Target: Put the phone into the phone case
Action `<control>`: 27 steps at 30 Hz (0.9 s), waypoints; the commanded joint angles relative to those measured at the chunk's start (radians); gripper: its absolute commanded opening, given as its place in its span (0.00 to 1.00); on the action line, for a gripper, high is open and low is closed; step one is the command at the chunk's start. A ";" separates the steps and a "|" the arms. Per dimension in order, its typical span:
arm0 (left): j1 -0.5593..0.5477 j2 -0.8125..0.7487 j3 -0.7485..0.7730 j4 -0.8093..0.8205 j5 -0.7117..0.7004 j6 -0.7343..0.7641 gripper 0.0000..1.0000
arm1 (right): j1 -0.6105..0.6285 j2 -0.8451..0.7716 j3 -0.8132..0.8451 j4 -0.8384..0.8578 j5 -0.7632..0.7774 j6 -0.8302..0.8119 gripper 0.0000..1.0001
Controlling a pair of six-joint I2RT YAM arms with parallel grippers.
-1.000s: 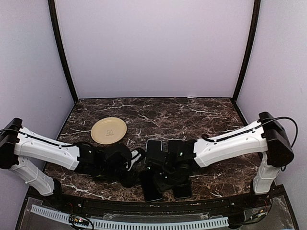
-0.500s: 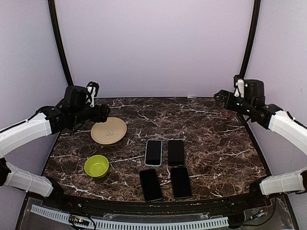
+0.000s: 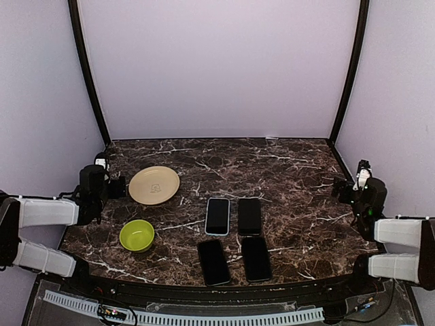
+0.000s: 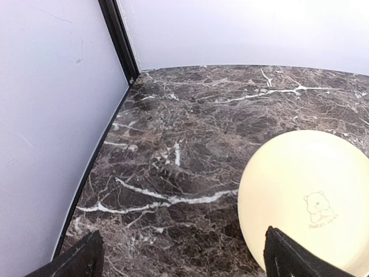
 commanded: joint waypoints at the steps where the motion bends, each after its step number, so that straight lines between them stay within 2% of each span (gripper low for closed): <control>1: 0.018 0.063 -0.023 0.315 0.010 0.125 0.99 | -0.015 0.092 -0.093 0.416 0.065 -0.023 0.98; 3: 0.037 0.111 -0.066 0.391 0.024 0.114 0.99 | -0.032 0.123 -0.098 0.458 0.051 -0.028 0.99; 6: 0.061 0.172 -0.088 0.475 0.051 0.078 0.99 | -0.052 0.235 -0.122 0.679 0.042 -0.043 0.98; 7: 0.069 0.184 -0.112 0.585 0.080 0.117 0.99 | -0.058 0.272 -0.118 0.721 0.021 -0.056 0.98; 10: 0.084 0.245 -0.117 0.676 0.045 0.178 0.99 | -0.071 0.454 -0.106 0.887 -0.027 -0.056 0.98; 11: 0.096 0.268 -0.148 0.796 0.069 0.193 0.99 | -0.072 0.542 -0.108 0.987 -0.047 -0.052 0.98; 12: 0.123 0.332 -0.162 0.846 0.078 0.180 0.99 | -0.077 0.590 -0.114 1.082 -0.080 -0.054 0.98; 13: 0.139 0.367 -0.197 0.989 0.119 0.169 0.99 | -0.085 0.568 -0.111 1.048 -0.082 -0.053 0.99; 14: 0.154 0.421 -0.206 1.052 0.129 0.173 0.99 | -0.088 0.526 -0.093 0.940 -0.096 -0.057 0.98; 15: 0.158 0.419 -0.199 1.028 0.152 0.161 0.99 | -0.089 0.512 -0.061 0.860 -0.127 -0.065 0.99; 16: 0.172 0.383 -0.163 0.895 0.200 0.141 0.99 | -0.090 0.526 -0.033 0.832 -0.153 -0.071 0.99; 19: 0.202 0.387 -0.142 0.873 0.265 0.135 0.99 | -0.077 0.521 0.044 0.680 -0.139 -0.084 0.98; 20: 0.206 0.381 -0.136 0.834 0.272 0.127 0.99 | -0.069 0.520 0.046 0.674 -0.125 -0.090 0.98; 27: 0.208 0.391 -0.136 0.861 0.277 0.130 0.99 | -0.063 0.533 0.055 0.681 -0.130 -0.096 0.98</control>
